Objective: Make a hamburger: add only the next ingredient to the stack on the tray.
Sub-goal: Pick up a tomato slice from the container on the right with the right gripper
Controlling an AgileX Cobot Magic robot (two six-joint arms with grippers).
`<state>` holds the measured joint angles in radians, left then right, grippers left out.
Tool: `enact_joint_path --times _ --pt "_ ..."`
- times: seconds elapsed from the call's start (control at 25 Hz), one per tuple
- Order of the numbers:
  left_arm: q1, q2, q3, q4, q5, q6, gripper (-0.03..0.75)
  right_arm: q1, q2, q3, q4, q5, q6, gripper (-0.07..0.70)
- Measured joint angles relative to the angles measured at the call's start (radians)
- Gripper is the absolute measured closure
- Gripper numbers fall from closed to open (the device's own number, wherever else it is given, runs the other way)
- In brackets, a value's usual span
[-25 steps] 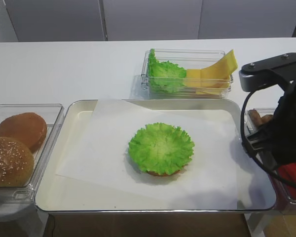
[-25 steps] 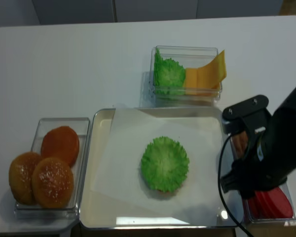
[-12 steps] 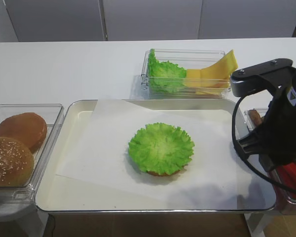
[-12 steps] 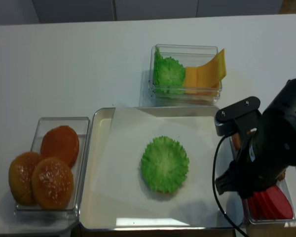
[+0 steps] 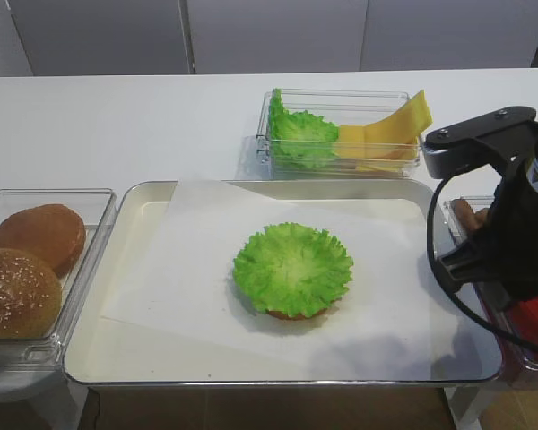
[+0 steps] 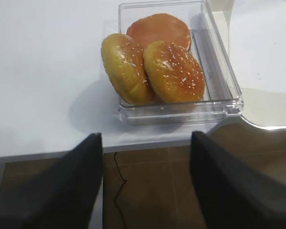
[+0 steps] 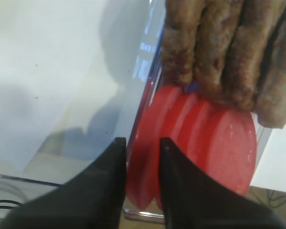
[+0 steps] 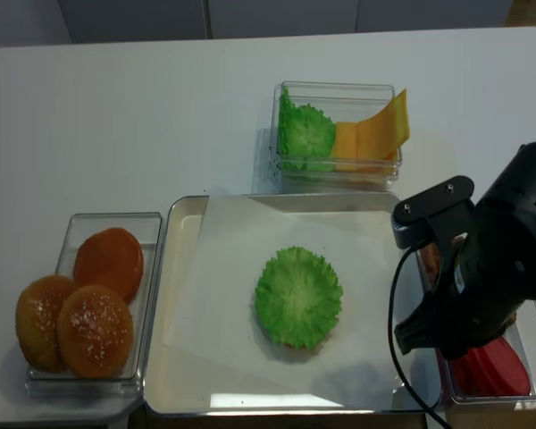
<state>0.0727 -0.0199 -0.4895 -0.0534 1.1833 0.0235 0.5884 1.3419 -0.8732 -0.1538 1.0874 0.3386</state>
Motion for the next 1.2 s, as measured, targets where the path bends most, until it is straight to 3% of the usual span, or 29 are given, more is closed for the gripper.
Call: enact_joint_path --times 0.24,0.8,1.2 --pt "0.0 0.0 0.0 0.0 0.0 0.0 0.287 0.0 0.0 0.0 0.0 0.004 0.002 0.546" --pt "0.0 0.0 0.0 0.0 0.0 0.0 0.287 0.0 -0.133 -0.001 -0.006 0.017 0.027 0.554" --pt "0.0 0.0 0.0 0.0 0.0 0.0 0.287 0.0 -0.346 -0.012 -0.008 0.093 0.031 0.554"
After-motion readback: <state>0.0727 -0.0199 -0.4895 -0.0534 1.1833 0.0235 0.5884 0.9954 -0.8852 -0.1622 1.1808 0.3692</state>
